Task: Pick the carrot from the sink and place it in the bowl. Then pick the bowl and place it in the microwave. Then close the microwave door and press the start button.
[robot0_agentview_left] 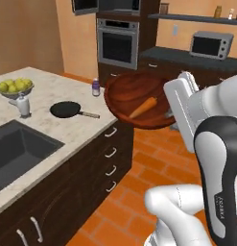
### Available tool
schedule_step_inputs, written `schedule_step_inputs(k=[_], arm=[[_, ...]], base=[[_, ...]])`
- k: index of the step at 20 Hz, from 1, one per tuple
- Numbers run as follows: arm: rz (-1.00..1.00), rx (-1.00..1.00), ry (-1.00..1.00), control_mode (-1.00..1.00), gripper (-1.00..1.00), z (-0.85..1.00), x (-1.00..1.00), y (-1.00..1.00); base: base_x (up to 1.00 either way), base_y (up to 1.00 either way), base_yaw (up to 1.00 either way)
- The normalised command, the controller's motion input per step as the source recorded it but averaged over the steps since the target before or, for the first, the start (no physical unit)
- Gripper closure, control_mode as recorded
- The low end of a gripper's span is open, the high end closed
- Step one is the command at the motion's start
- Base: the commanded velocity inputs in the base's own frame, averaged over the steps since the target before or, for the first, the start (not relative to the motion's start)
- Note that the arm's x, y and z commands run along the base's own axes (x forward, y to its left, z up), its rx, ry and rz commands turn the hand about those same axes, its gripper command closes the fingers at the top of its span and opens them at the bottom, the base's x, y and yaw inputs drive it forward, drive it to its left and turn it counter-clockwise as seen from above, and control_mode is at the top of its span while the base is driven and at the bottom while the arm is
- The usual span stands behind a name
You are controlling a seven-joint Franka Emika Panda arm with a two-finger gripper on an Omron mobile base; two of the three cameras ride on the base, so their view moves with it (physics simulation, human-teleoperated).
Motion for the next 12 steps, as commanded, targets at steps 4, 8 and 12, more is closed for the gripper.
schedule_step_inputs(k=[4, 8, 12], arm=[[0.0, 0.0, 0.0, 1.0, 1.0, 0.0, 0.0, 0.0], [0.0, 0.0, 0.0, 1.0, 1.0, 0.0, 0.0, 0.0], [0.0, 0.0, 0.0, 1.0, 1.0, 0.0, 0.0, 0.0]], base=[[0.43, -0.96, -0.41], [0.67, -0.98, -0.33], [0.83, -0.88, -0.28]])
